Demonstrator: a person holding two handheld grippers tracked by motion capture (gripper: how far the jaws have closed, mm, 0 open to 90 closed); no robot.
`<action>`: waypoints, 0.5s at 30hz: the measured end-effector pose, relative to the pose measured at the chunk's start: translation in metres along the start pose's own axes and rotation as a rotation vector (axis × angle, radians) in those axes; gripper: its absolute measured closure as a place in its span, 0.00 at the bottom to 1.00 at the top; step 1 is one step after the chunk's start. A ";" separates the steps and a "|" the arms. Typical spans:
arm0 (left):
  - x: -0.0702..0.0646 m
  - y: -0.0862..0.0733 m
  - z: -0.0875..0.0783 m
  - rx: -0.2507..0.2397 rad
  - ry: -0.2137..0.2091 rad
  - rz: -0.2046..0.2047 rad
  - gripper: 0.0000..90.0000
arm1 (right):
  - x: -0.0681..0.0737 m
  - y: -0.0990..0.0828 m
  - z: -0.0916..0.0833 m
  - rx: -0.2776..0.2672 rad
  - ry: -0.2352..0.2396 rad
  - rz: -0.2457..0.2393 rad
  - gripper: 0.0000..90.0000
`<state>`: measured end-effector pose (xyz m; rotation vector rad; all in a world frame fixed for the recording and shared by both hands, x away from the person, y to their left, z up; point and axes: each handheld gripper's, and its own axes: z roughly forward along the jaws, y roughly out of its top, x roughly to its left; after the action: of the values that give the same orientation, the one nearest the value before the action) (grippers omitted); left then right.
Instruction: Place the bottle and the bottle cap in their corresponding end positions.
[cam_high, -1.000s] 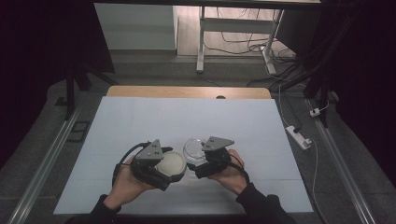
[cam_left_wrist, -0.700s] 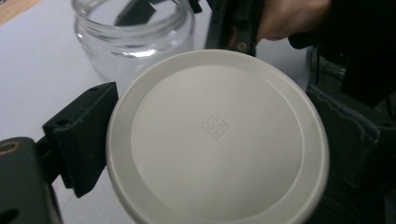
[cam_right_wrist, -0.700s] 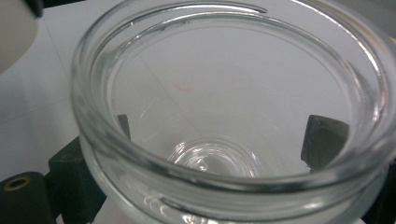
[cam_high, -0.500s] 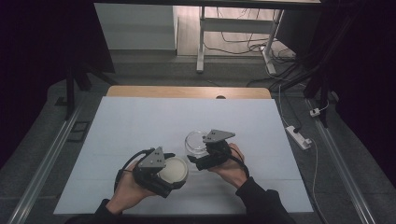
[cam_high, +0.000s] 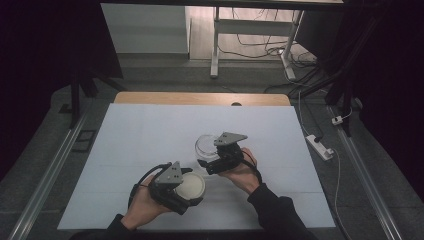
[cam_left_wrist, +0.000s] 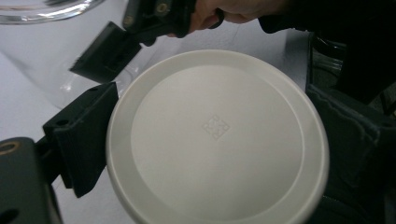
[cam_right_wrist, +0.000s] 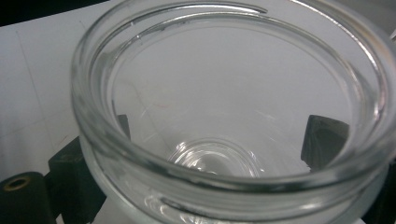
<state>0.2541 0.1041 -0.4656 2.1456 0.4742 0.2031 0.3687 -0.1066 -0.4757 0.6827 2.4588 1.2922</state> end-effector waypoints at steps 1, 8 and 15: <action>0.000 -0.001 0.002 -0.003 0.000 -0.002 0.09 | -0.001 0.001 0.001 -0.001 -0.002 0.001 0.07; 0.001 -0.003 0.013 -0.006 0.004 0.013 0.09 | -0.008 0.003 0.011 -0.007 -0.016 0.012 0.07; 0.005 -0.006 0.026 -0.006 0.003 0.013 0.09 | -0.014 0.004 0.017 -0.008 -0.031 0.018 0.07</action>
<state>0.2658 0.0895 -0.4859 2.1429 0.4604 0.2150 0.3898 -0.1002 -0.4818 0.7186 2.4268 1.2874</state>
